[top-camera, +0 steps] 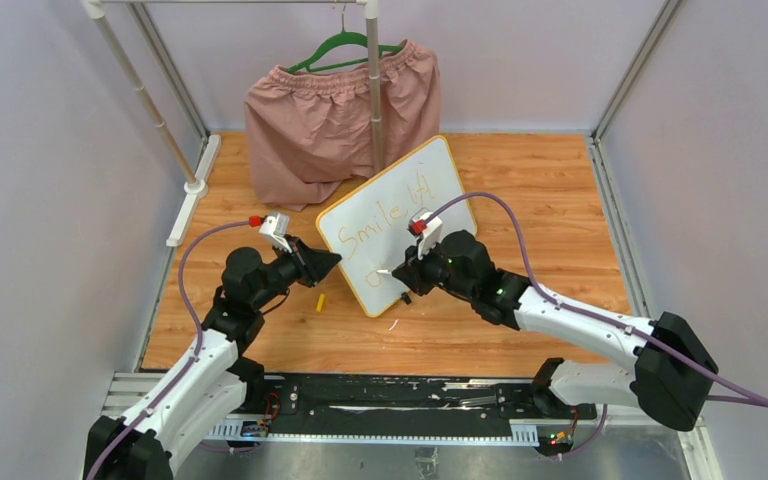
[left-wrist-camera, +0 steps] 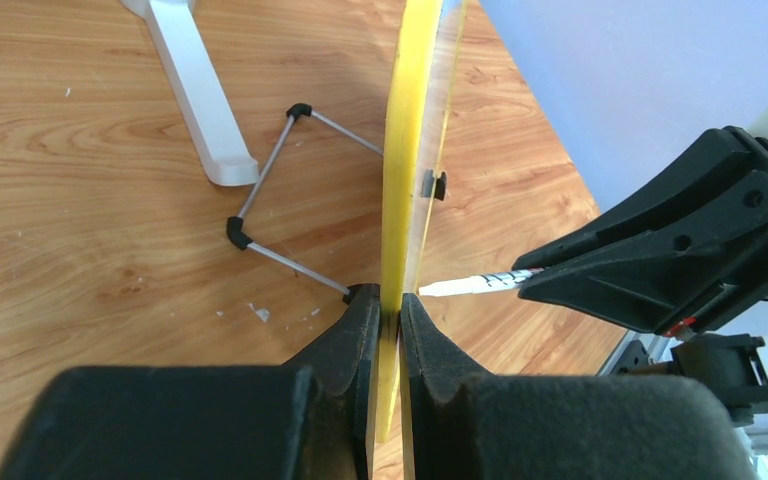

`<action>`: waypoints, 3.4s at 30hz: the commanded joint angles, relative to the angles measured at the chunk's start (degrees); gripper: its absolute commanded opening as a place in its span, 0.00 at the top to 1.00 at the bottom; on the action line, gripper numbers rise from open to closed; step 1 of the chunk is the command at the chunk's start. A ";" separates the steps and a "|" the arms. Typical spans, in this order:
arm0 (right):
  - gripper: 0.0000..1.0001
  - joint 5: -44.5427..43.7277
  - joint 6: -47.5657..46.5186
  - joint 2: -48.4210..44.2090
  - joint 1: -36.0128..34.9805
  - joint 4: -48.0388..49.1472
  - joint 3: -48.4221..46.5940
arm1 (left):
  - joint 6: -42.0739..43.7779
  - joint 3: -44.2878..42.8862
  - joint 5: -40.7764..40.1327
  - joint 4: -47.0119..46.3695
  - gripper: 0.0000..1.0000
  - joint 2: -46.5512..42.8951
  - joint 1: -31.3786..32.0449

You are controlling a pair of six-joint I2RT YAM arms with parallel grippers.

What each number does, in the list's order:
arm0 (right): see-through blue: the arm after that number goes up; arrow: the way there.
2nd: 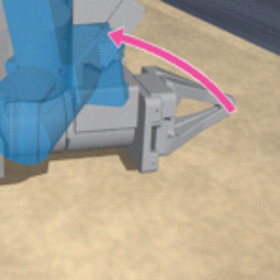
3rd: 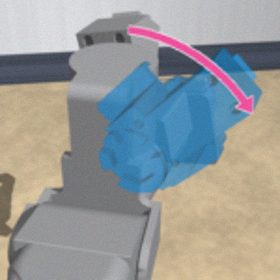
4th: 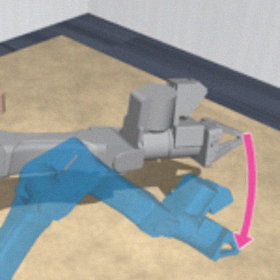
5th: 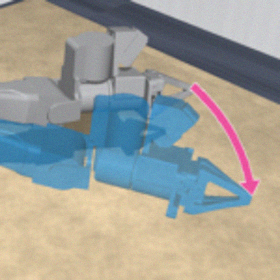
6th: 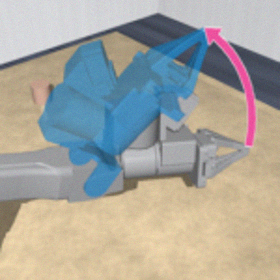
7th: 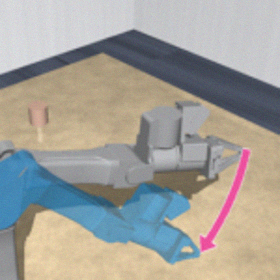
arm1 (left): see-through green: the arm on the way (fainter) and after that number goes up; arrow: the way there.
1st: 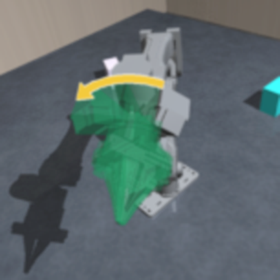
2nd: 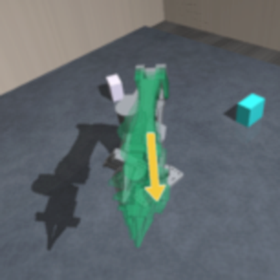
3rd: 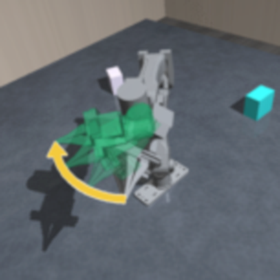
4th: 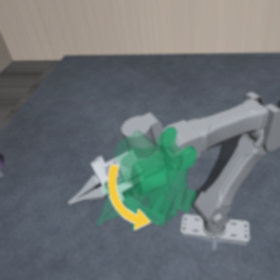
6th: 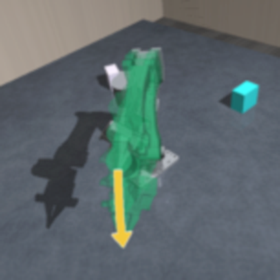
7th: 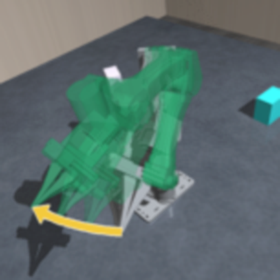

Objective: Write a sentence on the whiteboard

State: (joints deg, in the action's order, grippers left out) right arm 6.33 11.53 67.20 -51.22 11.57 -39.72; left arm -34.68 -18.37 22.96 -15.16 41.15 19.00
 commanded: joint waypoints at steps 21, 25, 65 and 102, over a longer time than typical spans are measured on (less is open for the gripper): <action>1.00 -9.43 1.63 -0.16 2.57 -1.91 -0.91 | -0.49 0.12 0.76 -2.51 1.00 -1.53 0.31; 1.00 -7.27 1.42 -2.28 2.62 0.25 0.06 | -0.55 0.26 0.73 -2.51 1.00 -1.59 0.33; 1.00 -7.21 4.11 -0.36 4.90 2.09 1.76 | -0.46 0.00 0.77 -2.51 1.00 -1.56 0.33; 1.00 -5.78 4.67 -2.16 4.88 1.35 2.21 | -0.56 0.27 0.90 -2.77 1.00 -1.40 0.33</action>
State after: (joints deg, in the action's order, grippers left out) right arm 0.97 16.88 65.39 -47.07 13.15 -34.94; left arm -34.92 -18.20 22.87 -14.87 40.60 19.00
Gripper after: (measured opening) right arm 0.140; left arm 0.131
